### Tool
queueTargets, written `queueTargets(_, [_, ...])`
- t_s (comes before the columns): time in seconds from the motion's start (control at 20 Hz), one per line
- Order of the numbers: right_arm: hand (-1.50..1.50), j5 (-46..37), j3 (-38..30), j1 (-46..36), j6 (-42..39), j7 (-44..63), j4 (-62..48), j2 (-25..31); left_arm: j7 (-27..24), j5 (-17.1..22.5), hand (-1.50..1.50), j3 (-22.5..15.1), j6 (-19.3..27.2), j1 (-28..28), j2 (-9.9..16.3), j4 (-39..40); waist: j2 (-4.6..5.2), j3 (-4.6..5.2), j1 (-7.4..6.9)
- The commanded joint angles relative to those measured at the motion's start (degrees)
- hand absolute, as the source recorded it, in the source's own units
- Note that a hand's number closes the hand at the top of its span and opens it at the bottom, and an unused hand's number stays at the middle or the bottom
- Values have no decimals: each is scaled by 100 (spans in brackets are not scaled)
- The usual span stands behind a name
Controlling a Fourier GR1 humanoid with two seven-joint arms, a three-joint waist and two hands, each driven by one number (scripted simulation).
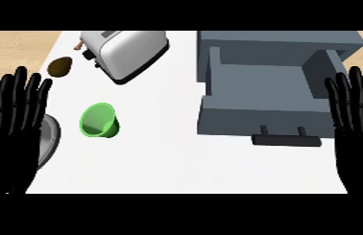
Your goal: Pick up the cup, place it into the drawer and close the drawer
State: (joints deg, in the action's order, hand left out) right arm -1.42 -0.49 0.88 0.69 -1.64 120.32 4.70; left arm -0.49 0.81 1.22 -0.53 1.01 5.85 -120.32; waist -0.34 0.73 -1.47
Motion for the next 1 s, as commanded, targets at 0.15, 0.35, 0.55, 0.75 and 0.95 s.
queueTargets(0.15, [-150,-122,201,-495,24,223,-43,-57,-404,1290,-150,639,-1226,-150,670,489,39,-68,120])
queueTargets(0.35, [-150,279,383,-97,-558,762,-133,247,366,2402,-150,902,-1289,7,497,1217,60,-61,124])
queueTargets(0.55, [-150,713,-61,-455,-887,534,-698,455,334,2588,-150,1201,-1412,-640,733,2062,52,-74,164])
queueTargets(0.75, [-150,665,-36,-744,-862,800,-756,381,-99,2412,-150,1325,-1795,-476,786,2580,37,-73,145])
queueTargets(0.95, [-150,614,-184,-959,-882,658,-1095,401,43,2351,-150,1484,-1807,-599,993,2992,36,-73,139])
